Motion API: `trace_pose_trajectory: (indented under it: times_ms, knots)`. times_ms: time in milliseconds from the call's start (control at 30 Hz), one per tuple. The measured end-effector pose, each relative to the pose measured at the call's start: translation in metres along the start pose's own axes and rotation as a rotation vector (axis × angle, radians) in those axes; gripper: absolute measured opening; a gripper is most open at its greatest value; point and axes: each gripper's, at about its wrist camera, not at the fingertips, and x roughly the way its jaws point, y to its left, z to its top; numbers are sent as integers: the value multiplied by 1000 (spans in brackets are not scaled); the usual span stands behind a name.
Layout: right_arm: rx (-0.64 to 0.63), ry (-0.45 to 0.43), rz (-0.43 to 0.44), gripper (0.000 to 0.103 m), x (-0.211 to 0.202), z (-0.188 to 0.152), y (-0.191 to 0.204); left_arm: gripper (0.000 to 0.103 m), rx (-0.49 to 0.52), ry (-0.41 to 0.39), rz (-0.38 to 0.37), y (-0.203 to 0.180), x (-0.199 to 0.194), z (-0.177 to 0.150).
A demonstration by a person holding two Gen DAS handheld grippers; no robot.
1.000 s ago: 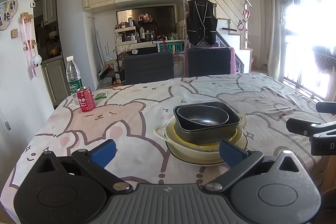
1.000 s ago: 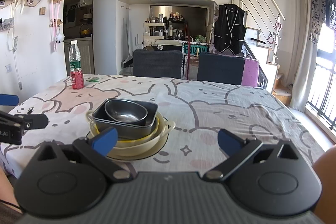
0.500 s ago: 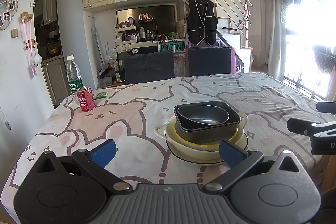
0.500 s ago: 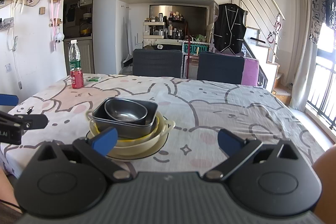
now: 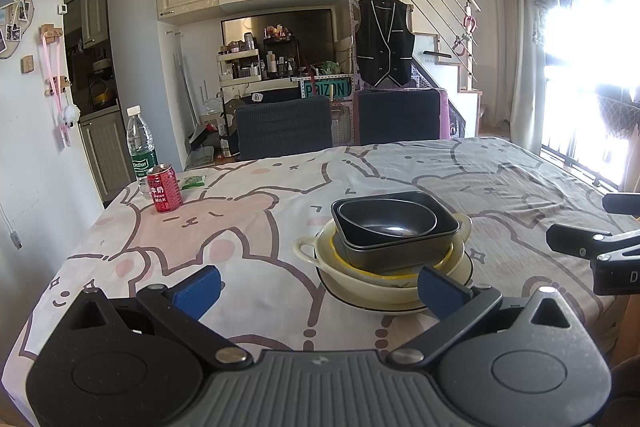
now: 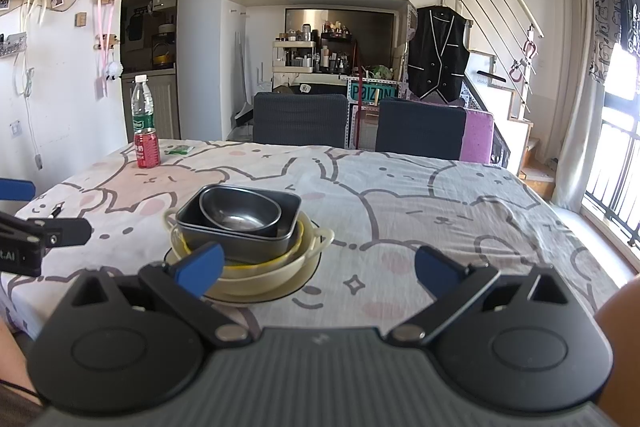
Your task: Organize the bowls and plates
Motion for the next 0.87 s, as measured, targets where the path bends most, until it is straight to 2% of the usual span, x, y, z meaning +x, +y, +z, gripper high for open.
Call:
trace_pose_trajectory:
  times_ms: [867]
  knots:
    - [0,0,2,103,0,0,-1,103,-10,3,8,4,1,0]
